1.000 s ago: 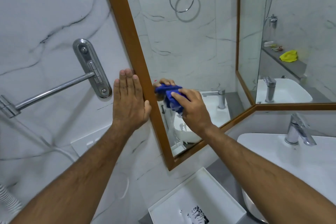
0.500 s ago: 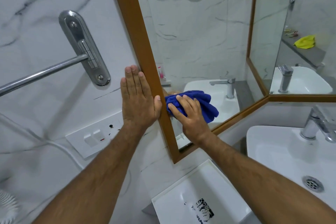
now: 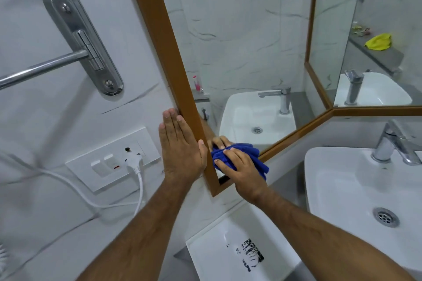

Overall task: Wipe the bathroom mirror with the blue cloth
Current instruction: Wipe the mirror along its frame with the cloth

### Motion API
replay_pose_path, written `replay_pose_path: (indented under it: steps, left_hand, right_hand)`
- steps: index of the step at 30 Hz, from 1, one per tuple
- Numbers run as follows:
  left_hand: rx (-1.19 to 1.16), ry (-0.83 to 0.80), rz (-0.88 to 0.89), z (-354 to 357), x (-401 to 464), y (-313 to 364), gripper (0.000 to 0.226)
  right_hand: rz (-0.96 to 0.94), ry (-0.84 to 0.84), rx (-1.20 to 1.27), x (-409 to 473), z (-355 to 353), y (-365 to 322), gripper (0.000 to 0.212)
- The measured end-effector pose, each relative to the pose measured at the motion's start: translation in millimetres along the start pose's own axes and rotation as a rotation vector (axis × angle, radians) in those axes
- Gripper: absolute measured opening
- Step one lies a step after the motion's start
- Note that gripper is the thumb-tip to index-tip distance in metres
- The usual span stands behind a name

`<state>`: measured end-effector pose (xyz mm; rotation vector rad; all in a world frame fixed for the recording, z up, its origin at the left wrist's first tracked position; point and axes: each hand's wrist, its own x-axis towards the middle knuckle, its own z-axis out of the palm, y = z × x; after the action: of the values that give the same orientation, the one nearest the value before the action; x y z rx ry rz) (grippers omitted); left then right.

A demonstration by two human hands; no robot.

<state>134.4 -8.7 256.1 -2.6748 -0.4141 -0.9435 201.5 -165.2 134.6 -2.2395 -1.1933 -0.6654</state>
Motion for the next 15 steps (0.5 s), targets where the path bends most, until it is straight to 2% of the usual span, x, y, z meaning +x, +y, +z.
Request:
replay_pose_path:
  steps: [5, 10, 15]
  left_hand:
    - [0.022, -0.076, 0.049, -3, -18, -2, 0.090]
    - [0.024, -0.070, 0.106, -9, -24, -10, 0.093]
    - [0.035, -0.012, 0.127, -13, -7, -16, 0.099]
  right_hand:
    - [0.048, -0.153, 0.046, -24, -5, -10, 0.070]
    - [0.212, -0.030, 0.156, -27, -23, -18, 0.060]
    - [0.251, 0.220, 0.185, 18, -50, -23, 0.063]
